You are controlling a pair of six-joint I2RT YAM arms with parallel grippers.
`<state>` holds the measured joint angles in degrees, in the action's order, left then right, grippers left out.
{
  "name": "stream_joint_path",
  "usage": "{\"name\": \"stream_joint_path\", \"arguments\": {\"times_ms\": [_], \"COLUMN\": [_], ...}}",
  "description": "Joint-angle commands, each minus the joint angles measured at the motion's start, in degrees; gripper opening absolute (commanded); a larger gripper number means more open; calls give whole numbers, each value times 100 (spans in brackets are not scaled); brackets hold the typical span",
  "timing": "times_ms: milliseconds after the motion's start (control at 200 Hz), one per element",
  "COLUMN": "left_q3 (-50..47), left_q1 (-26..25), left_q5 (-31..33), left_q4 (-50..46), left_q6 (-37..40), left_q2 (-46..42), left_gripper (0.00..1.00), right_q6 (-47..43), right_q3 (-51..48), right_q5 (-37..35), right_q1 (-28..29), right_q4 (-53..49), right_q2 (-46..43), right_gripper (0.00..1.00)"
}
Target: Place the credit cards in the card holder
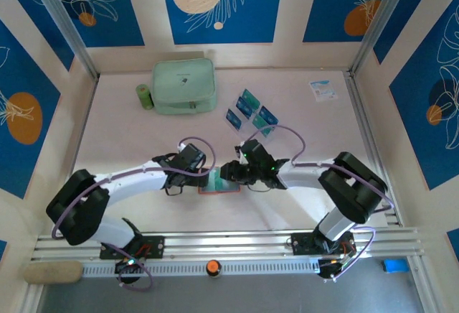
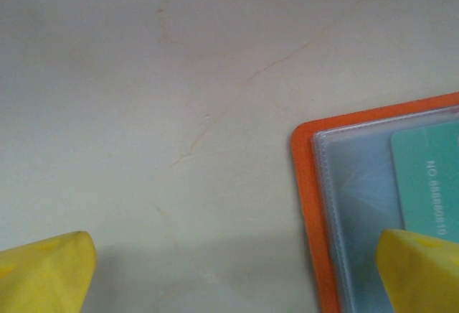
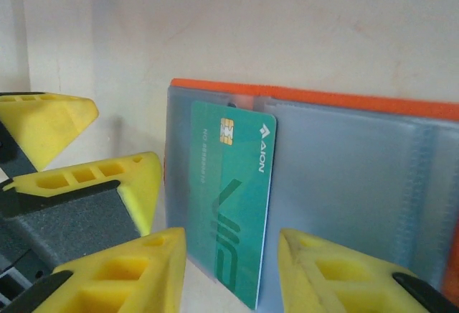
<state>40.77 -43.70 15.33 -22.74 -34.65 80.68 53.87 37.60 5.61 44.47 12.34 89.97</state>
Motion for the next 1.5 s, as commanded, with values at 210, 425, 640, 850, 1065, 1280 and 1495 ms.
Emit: {"name": "stream_joint_path", "arguments": {"times_ms": [210,425,640,850,1065,1280,1495], "left_q3": [-87,-261,-359,-411,-431,-294,-158], "left_q1": [135,169,185,178,178,178,255], "left_q5": [126,123,136,127,118,109,281], "left_q4": [-416,-298,-177,-90,-65,-223,-523], "left_q6": [-376,-428,-412,-410,-370,-334,-496], "left_q2": [-299,-131,25,132,114,-53,-355], "left_gripper": [100,100,100,100,100,100,100], "right_q6": [-993,-1174,-1316,-1344,-1265,-1299,-1343], "right_q3": [1009,1444,1757,2111,2403,2415,2220], "right_q5": [147,217,118,79,133,40,-116], "right_q1": [-9,101,240,431,606,540,397], "right_q4": [-1645,-1925,-2244,-2493,-2516,-2631,-2740], "right_q2": [123,639,1067,1494,1769,1351,942], "right_gripper": [18,7,4,1,0,0,0]}}
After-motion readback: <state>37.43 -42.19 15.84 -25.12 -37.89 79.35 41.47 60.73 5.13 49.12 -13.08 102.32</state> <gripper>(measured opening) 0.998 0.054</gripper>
